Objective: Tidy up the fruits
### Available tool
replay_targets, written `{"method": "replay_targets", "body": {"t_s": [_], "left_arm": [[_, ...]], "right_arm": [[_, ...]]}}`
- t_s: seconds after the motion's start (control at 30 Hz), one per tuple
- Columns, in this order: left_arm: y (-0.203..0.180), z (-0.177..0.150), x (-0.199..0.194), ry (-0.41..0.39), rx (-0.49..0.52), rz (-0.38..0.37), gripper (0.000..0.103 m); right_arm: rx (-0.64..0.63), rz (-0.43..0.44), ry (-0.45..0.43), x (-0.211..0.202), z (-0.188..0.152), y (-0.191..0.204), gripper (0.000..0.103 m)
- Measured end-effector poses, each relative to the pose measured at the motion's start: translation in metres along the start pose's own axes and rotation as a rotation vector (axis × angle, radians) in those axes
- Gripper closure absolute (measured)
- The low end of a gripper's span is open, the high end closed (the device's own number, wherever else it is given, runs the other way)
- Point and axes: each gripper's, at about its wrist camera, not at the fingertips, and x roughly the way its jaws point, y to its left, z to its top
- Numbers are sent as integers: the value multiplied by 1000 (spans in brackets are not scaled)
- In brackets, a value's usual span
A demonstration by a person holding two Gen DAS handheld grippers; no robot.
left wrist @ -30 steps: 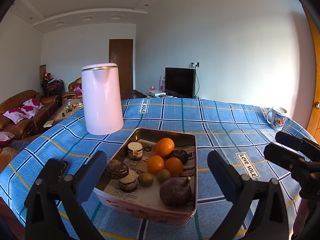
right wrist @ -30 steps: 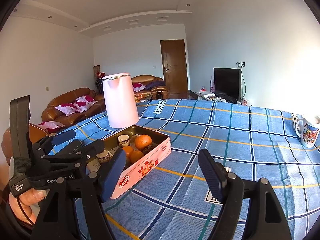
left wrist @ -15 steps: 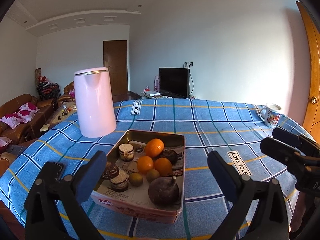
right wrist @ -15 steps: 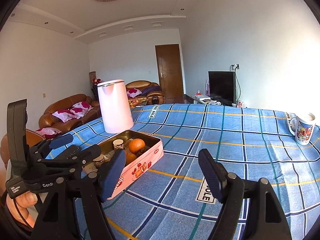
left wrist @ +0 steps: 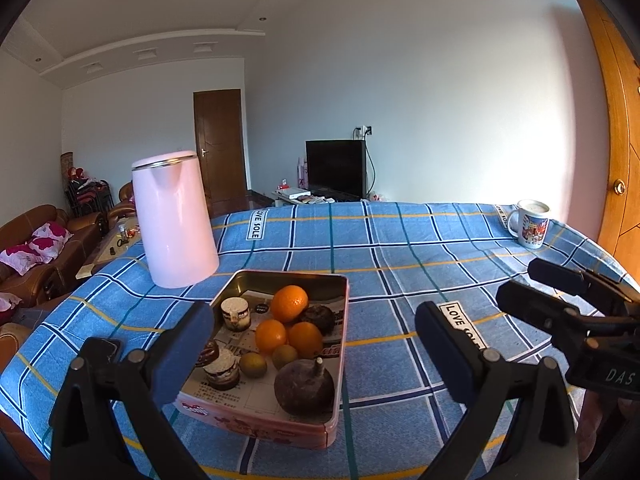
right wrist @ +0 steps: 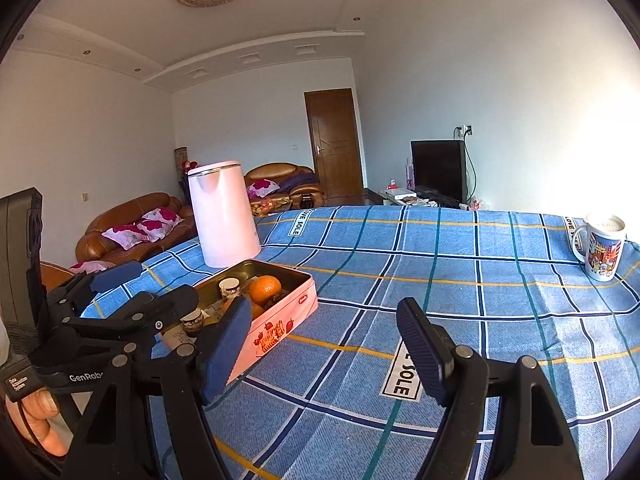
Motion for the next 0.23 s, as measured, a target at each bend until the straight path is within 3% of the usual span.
{"method": "replay_targets", "body": {"t_s": [0.23], "left_arm": [[2,-1,1,7,-5,6,0]], "right_arm": [[-2,-30,14,1,-4,-8,27]]}}
